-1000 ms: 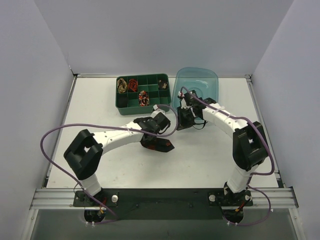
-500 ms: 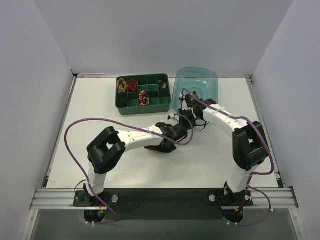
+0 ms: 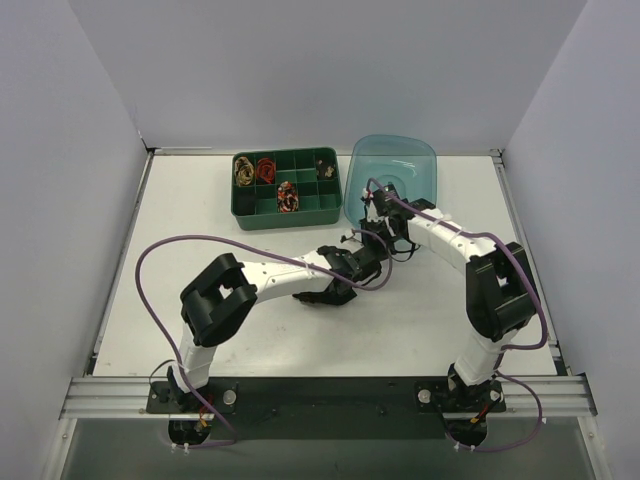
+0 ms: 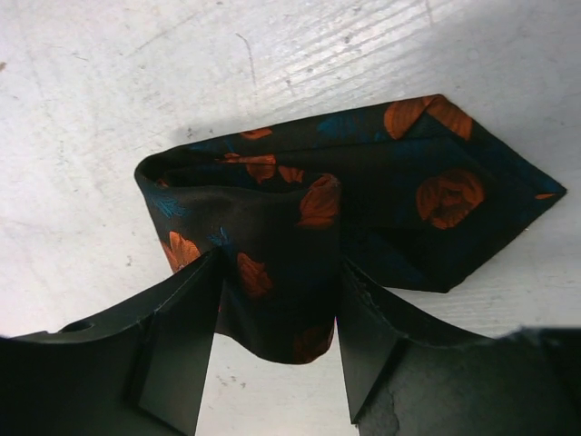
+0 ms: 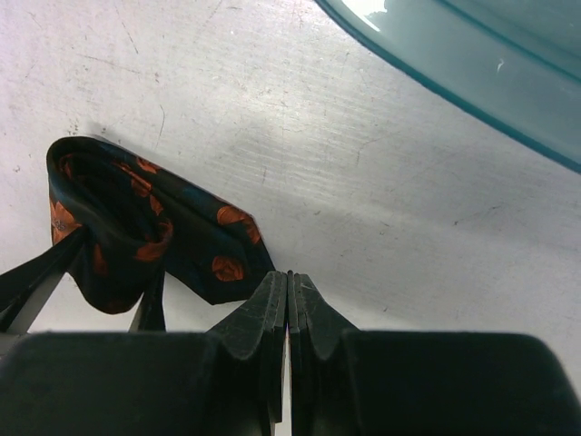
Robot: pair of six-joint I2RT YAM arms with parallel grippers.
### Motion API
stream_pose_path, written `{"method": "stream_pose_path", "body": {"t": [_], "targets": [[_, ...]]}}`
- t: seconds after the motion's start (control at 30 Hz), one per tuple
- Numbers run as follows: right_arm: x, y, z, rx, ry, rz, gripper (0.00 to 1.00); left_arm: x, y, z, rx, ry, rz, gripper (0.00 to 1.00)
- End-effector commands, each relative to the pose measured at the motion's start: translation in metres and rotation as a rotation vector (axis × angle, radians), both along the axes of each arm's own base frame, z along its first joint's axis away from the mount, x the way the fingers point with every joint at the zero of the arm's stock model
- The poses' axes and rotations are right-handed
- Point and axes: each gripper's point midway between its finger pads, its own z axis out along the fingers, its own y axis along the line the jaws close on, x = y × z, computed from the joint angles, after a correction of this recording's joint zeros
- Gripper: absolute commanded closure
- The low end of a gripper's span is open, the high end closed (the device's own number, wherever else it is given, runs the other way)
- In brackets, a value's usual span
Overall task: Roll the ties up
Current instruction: Roll the tie at the center of the board.
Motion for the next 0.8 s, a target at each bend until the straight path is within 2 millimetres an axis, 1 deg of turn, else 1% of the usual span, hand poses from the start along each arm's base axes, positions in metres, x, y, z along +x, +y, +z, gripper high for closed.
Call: {"method": "stream_pose_path", "body": {"t": [0.0,0.07,0.13,0.17,0.2,0.27,0.3,0.33,0.37,0.4,0.43,0.47,0.5,0.53,0.57,0.6,0.63,0.67,0.7,0.77], "targets": [[-0.008,-0.004,0.0,-0.013,0.026,-0.001,1.0,-0.006,-0.046,0.007,-0.229,0.047,0.009,0.39],[-0.008,-0.002,-0.001,-0.007,0.029,0.002,1.0,-0.007,-0.048,0.005,-0.257,0.058,0.014,0.39],[-0.009,-0.001,-0.001,-0.005,0.031,0.007,1.0,-0.006,-0.055,0.009,-0.316,0.072,0.021,0.39],[-0.01,0.0,0.0,-0.001,0.033,0.011,1.0,-0.007,-0.053,0.007,-0.324,0.083,0.023,0.39],[-0.011,0.001,0.0,0.001,0.034,0.015,1.0,-0.005,-0.058,0.014,-0.369,0.079,0.023,0.39],[-0.011,0.002,0.004,0.008,0.026,0.018,1.0,0.0,-0.056,0.022,-0.406,0.067,0.034,0.39],[-0.012,0.004,0.006,0.014,0.023,0.023,1.0,0.002,-0.056,0.035,-0.446,0.045,0.029,0.39],[-0.012,0.006,0.008,0.02,0.019,0.03,1.0,0.006,-0.053,0.042,-0.467,0.032,0.035,0.38],[-0.012,0.008,0.011,0.026,0.014,0.034,1.0,0.009,-0.055,0.05,-0.5,0.012,0.032,0.38],[-0.014,0.011,0.013,0.033,0.011,0.041,1.0,0.008,-0.051,0.062,-0.532,-0.001,0.026,0.38],[-0.014,0.014,0.017,0.041,0.005,0.048,1.0,0.012,-0.048,0.069,-0.558,-0.007,0.032,0.38],[-0.017,0.02,0.02,0.051,0.0,0.065,1.0,0.013,-0.045,0.082,-0.603,-0.024,0.026,0.38],[-0.017,0.023,0.022,0.057,-0.003,0.071,1.0,0.014,-0.043,0.086,-0.627,-0.028,0.025,0.38],[-0.017,0.027,0.027,0.063,-0.017,0.085,1.0,0.019,-0.043,0.093,-0.683,-0.02,0.024,0.38],[-0.02,0.034,0.03,0.071,-0.023,0.105,1.0,0.02,-0.041,0.105,-0.728,-0.028,0.017,0.38],[-0.021,0.038,0.033,0.073,-0.031,0.117,1.0,0.017,-0.036,0.1,-0.741,-0.012,0.016,0.38],[-0.02,0.042,0.037,0.076,-0.045,0.126,1.0,0.023,-0.034,0.105,-0.781,-0.015,0.016,0.37],[-0.019,0.043,0.039,0.075,-0.053,0.127,1.0,0.023,-0.031,0.109,-0.804,-0.021,0.019,0.38],[-0.02,0.044,0.038,0.075,-0.049,0.129,1.0,0.022,-0.028,0.104,-0.802,-0.015,0.021,0.38],[-0.02,0.044,0.038,0.072,-0.045,0.124,1.0,0.022,-0.029,0.1,-0.8,-0.004,0.022,0.38]]}}
